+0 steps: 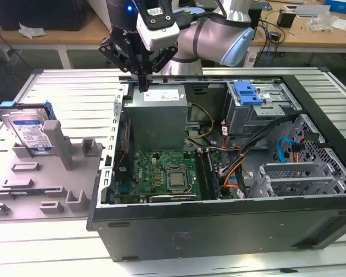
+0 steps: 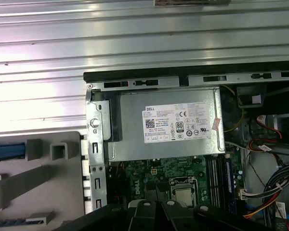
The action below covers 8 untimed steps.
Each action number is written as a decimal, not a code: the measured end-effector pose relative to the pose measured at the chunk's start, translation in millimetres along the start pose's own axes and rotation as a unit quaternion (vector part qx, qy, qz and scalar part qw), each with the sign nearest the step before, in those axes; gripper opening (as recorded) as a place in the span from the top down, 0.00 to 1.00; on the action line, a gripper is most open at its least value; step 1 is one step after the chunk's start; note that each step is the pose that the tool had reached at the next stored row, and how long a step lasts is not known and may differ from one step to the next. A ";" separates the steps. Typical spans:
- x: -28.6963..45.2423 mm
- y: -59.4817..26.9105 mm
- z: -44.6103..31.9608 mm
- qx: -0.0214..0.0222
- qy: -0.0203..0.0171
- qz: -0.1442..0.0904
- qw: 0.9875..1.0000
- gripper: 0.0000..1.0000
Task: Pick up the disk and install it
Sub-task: 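Reach for the disk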
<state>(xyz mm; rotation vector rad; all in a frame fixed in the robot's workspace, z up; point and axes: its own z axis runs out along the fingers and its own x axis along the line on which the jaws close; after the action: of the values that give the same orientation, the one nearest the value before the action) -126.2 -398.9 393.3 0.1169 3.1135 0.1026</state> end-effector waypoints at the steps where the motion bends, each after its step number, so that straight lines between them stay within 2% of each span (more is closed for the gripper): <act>1: 0.0 0.0 0.0 0.000 0.000 0.000 1.000 0.89; 8: 1.6 -0.1 -0.1 0.000 0.000 0.000 1.000 0.89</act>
<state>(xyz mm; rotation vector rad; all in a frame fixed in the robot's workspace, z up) -127.8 -398.8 393.3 0.1175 3.1135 0.1030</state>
